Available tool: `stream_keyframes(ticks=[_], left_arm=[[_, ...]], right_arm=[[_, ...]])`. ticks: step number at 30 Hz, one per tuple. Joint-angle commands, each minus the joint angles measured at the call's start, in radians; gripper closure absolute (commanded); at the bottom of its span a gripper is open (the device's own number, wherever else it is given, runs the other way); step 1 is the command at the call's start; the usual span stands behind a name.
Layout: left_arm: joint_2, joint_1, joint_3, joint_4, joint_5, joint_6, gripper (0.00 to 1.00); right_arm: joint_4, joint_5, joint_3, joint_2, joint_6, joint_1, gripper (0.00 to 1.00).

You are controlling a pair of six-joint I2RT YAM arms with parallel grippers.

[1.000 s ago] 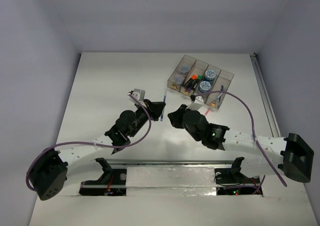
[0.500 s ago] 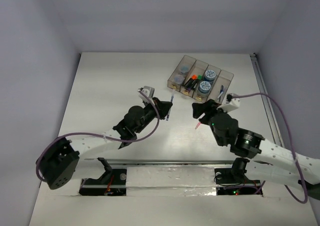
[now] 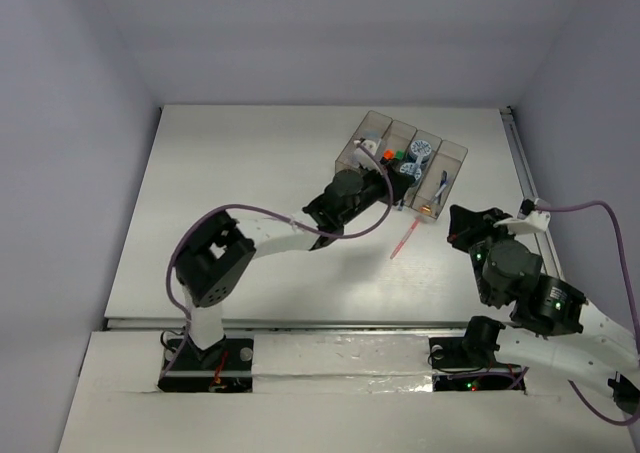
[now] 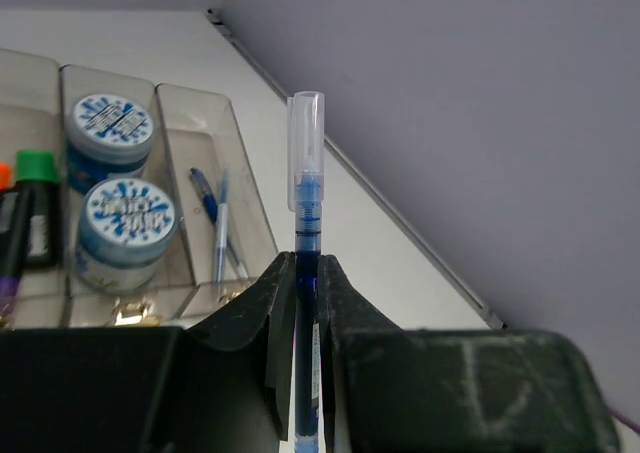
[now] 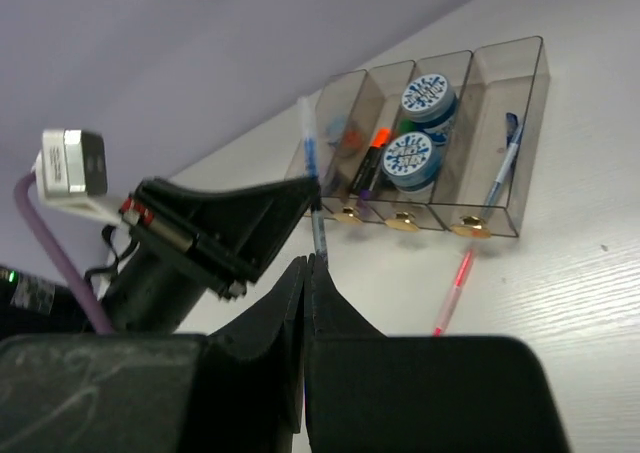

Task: Sort the stationery into containers
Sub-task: Place the pen in the storage box.

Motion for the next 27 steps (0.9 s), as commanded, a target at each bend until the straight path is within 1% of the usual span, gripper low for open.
stream_keyframes(ticks=[1, 3, 4, 5, 6, 8, 9, 11, 12, 16, 18, 22, 27], left_arm=[[0.086, -0.01, 0.157, 0.069, 0.052, -0.018, 1.0], [0.202, -0.01, 0.247, 0.104, 0.07, -0.038, 1.0], [0.203, -0.01, 0.281, 0.104, 0.07, -0.044, 1.0], [0.26, -0.01, 0.321, 0.101, 0.08, -0.049, 1.0], [0.288, -0.01, 0.394, 0.095, 0.083, -0.048, 1.0], [0.374, -0.021, 0.467, 0.086, 0.092, -0.041, 1.0], [0.4, -0.021, 0.54, 0.071, 0.095, -0.041, 1.0], [0.477, -0.021, 0.605, 0.054, 0.095, -0.048, 1.0], [0.503, -0.03, 0.667, 0.037, 0.096, -0.051, 1.0], [0.632, -0.03, 0.817, -0.041, 0.081, -0.045, 1.0], [0.666, -0.03, 0.888, -0.078, 0.074, -0.044, 1.0], [0.744, -0.03, 0.988, -0.13, 0.055, -0.057, 1.0], [0.766, -0.021, 0.989, -0.143, 0.014, -0.066, 1.0]], right_arm=[[-0.088, 0.053, 0.044, -0.008, 0.017, 0.005, 1.0], [-0.055, 0.031, 0.027, -0.033, -0.02, 0.005, 1.0], [-0.052, 0.026, 0.024, -0.04, -0.02, 0.005, 1.0], [-0.051, 0.02, 0.021, -0.05, -0.02, 0.005, 1.0], [-0.048, 0.007, 0.016, -0.054, -0.02, 0.005, 1.0], [-0.045, -0.007, 0.013, -0.053, -0.022, 0.005, 1.0], [-0.03, -0.016, 0.007, -0.05, -0.023, 0.005, 1.0], [-0.018, -0.033, -0.004, -0.042, -0.028, 0.005, 1.0], [-0.013, -0.04, -0.006, -0.033, -0.028, 0.005, 1.0], [-0.001, -0.069, -0.013, -0.027, -0.034, 0.005, 1.0], [0.001, -0.079, -0.018, -0.031, -0.037, 0.005, 1.0], [-0.005, -0.087, -0.03, -0.051, -0.036, 0.005, 1.0], [-0.016, -0.092, -0.041, -0.068, -0.023, 0.005, 1.0]])
